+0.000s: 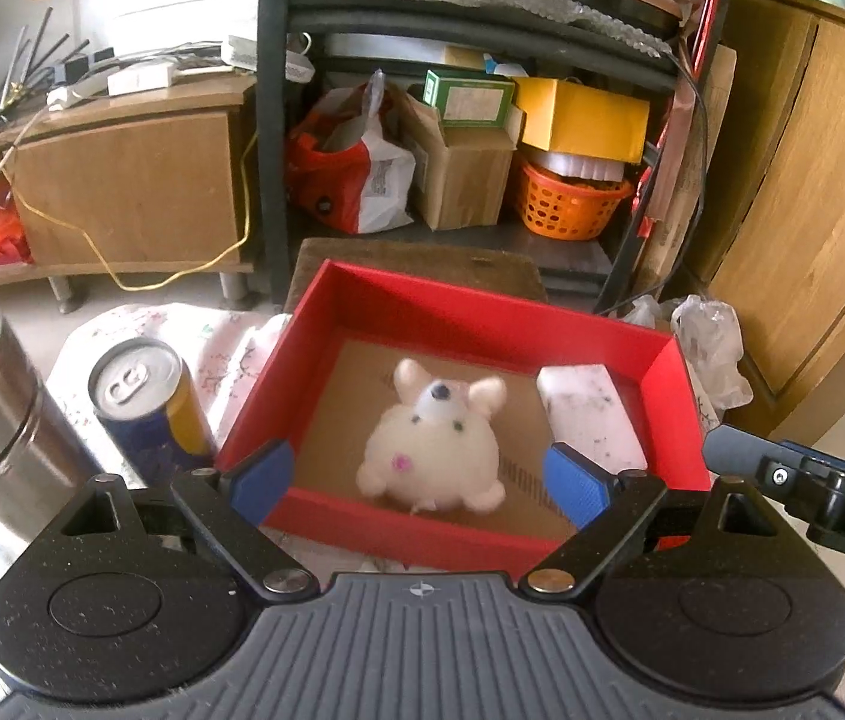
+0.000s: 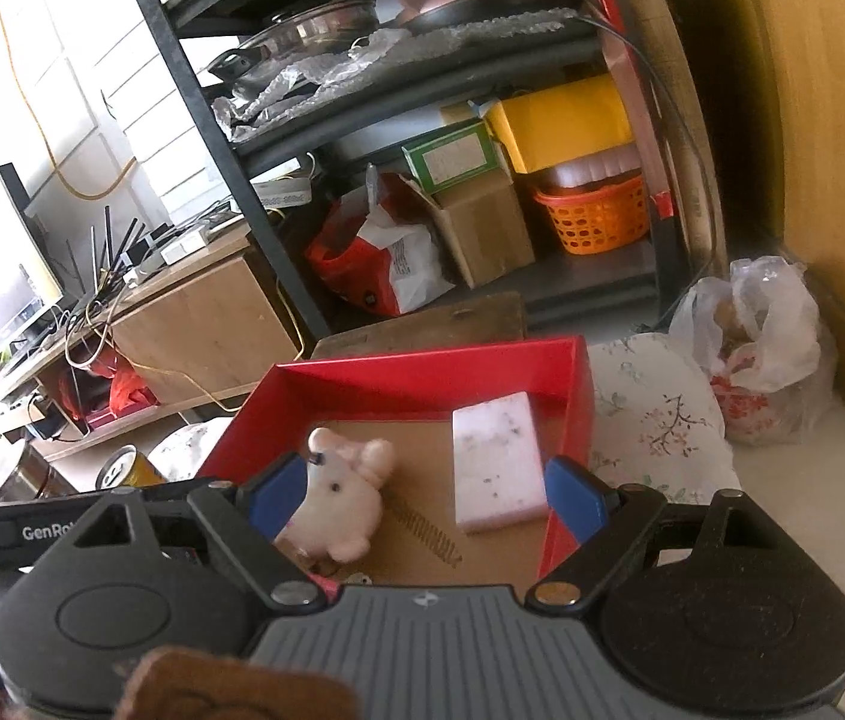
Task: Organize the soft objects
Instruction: 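Open the left tool to drop the bear into the box while the right tool releases the sponge, then grasp the pink-and-teal plush pig with the left tool while the right tool approaches another white sponge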
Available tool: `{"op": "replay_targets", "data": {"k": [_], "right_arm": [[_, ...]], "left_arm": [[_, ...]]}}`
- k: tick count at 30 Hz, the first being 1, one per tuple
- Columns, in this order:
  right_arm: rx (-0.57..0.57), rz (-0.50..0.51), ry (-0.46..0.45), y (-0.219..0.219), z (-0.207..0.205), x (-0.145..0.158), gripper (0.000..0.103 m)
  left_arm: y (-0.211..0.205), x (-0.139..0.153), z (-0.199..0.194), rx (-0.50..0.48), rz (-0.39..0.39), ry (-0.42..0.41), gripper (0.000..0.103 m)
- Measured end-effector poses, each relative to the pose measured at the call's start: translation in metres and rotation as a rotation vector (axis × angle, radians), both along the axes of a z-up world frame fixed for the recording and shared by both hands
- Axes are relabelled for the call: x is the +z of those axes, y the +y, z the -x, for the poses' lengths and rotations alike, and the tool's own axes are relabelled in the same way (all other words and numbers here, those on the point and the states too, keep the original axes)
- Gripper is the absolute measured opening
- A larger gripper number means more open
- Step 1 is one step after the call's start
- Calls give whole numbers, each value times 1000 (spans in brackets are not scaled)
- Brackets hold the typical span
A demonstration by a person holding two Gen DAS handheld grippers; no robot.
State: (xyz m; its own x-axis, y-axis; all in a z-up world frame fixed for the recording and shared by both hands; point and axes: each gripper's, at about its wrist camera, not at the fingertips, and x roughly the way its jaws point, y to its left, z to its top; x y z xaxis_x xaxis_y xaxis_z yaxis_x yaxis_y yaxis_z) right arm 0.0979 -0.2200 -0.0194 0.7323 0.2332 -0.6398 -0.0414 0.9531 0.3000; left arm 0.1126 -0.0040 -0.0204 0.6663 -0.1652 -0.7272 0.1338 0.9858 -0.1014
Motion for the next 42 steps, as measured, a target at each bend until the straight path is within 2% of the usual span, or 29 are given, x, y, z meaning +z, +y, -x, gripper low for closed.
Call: {"op": "replay_targets", "data": {"k": [8,17,32,38,42], "right_arm": [[10,5,18,0,20,-1,60],[-7,-8,39,-7,44,-2,60],[-21,-48,56,-22,90,4,60],[-6,-48,82,-24,107,2,60],[2,-41,102,-24,116,0,60]], "left_arm": [[0,-1,27,-33,-19,5,88],[-1,-8,57,-68,-15,47,88],[-27,-43,126,-192,-96,144,88],[-37,-60,135,-211,-151,179,87],[-34,-63,136,-198,-147,190,87]]}}
